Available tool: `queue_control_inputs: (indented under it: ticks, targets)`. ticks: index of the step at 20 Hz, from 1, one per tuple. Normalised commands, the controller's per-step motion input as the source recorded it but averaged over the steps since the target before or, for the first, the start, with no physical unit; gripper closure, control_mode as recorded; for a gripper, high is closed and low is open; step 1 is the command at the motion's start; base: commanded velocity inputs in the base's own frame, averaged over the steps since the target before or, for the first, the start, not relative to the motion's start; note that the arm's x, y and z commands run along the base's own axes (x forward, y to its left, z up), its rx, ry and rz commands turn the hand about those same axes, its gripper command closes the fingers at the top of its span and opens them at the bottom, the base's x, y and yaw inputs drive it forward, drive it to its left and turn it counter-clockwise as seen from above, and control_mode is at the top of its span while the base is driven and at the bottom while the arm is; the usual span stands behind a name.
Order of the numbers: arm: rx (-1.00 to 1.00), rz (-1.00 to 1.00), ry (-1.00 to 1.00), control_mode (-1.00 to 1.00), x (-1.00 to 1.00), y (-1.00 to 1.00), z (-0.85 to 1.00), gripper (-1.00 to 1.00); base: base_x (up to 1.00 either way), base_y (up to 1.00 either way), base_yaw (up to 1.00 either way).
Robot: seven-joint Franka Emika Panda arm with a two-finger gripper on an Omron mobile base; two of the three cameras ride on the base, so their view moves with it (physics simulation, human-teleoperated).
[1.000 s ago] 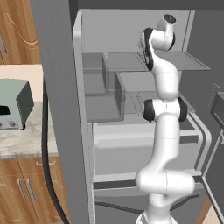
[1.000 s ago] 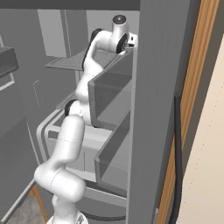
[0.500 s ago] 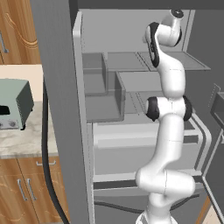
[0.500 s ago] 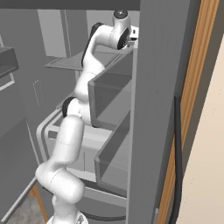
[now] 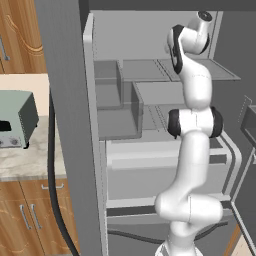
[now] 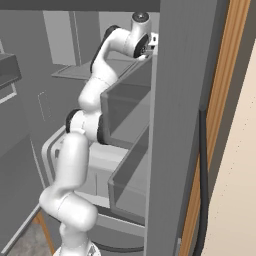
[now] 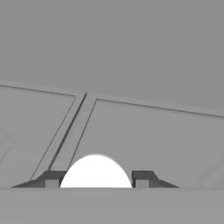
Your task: Pick the egg and butter from the fridge and place them by the bowl for mixing.
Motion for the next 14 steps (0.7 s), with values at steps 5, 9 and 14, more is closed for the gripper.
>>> queue_control_inputs:
  ticks: [5,9,14]
  targets:
    - [-0.06,0.0,-0.34,-1.0,-0.72,0.21,-0.57,1.0,0.0,0.0,0.0]
    - [-0.09,0.0,-0.52,-1.0,-1.0,0.32,-0.97,1.0,0.0,0.0,0.0]
    - [-0.02,0.0,-0.2,-1.0,-1.0,0.36,-0.97,1.0,0.0,0.0,0.0]
